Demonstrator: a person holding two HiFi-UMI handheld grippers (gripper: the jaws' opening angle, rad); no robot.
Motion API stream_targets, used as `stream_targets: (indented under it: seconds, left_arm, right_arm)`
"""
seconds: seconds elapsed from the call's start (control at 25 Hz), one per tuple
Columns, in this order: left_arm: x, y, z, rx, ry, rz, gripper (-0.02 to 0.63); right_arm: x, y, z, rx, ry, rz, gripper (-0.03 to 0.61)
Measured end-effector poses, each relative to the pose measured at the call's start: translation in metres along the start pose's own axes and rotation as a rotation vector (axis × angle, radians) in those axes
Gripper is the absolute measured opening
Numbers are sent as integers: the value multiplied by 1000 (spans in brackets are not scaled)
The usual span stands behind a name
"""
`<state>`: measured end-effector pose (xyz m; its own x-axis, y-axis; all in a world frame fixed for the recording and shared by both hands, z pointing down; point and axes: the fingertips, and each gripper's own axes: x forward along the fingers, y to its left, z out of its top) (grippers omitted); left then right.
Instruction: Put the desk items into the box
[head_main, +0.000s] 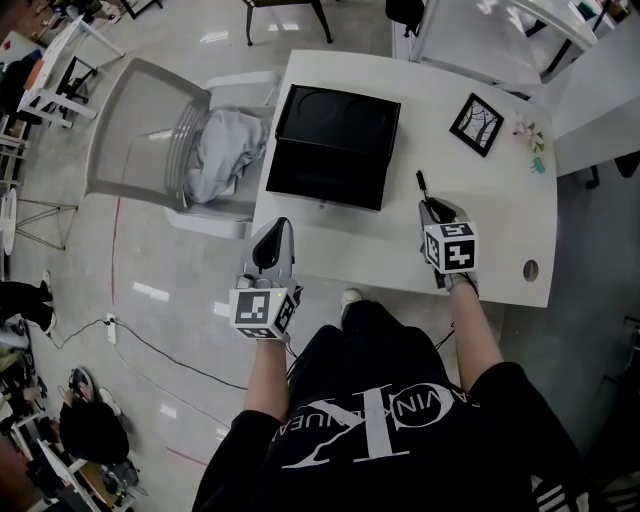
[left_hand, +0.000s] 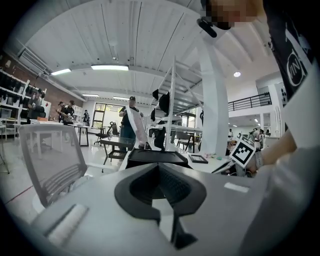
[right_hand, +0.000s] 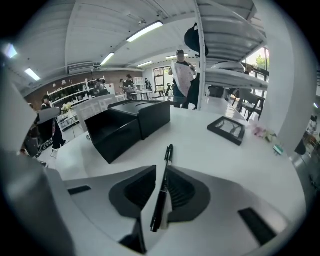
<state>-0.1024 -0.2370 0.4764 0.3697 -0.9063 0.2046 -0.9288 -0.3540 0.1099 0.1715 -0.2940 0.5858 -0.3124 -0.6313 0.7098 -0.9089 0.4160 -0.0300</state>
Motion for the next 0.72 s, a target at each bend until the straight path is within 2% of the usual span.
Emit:
stream_targets:
  seconds: [0.44,0.72]
  left_arm:
    - [3,2,1,3,8,3,11]
    - [3,5,5,9,0,8,11]
  right_arm:
    - [9,-10,-8,23,61,-32,26]
    - [10,-9,-8,10,66,-31,26]
